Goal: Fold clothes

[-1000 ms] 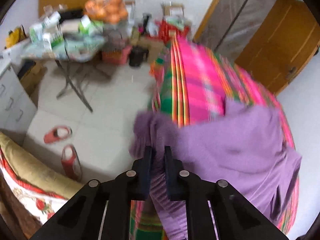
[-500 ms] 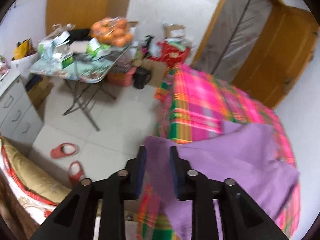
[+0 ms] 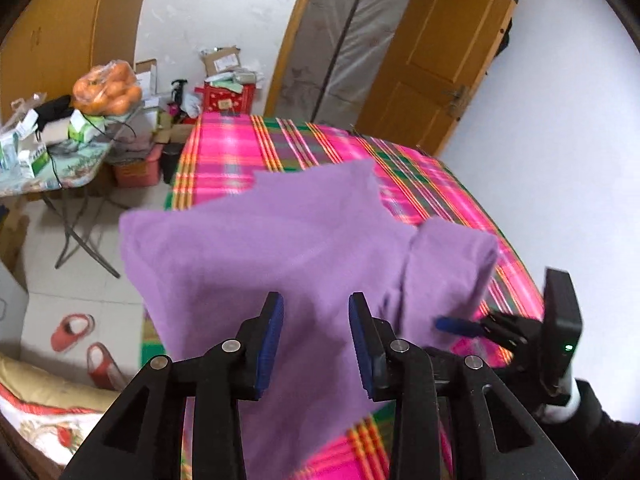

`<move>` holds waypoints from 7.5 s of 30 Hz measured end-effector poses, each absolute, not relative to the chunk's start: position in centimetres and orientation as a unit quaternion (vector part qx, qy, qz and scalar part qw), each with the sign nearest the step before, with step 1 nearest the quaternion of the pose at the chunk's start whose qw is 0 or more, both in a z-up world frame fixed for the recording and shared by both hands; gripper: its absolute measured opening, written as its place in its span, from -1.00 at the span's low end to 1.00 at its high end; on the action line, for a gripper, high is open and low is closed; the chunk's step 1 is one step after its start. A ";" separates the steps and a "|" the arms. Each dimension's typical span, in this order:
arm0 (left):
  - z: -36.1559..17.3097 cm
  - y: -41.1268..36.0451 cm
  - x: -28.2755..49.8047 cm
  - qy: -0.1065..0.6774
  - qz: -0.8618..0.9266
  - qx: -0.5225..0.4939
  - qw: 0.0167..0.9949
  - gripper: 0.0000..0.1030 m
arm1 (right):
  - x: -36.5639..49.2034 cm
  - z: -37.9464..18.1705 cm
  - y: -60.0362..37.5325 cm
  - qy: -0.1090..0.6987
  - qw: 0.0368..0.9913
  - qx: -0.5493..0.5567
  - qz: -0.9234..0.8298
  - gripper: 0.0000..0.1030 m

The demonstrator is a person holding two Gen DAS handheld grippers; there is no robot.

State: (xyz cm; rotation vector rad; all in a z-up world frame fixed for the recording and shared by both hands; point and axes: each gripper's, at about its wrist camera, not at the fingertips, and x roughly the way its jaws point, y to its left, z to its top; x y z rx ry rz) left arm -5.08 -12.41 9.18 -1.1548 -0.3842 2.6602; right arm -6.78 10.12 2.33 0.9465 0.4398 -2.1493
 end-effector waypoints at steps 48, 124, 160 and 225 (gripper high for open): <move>5.0 -3.0 -2.4 -0.007 0.882 -0.431 0.192 -0.14 | -14.1 -1.1 37.4 -0.253 0.064 0.427 -0.866 -0.24; 7.2 -1.3 -0.1 0.025 0.850 -0.433 0.300 -0.93 | -5.4 4.0 47.2 -0.179 -0.034 0.409 -0.894 -0.58; 6.1 -5.0 -2.0 -0.039 0.882 -0.424 0.202 -0.52 | -6.8 -0.9 59.9 -0.329 -0.171 0.346 -0.862 -0.46; -0.1 -20.4 3.5 -0.474 0.767 -0.431 -0.030 -0.49 | -6.2 1.6 38.7 -0.301 0.140 0.388 -0.860 -0.32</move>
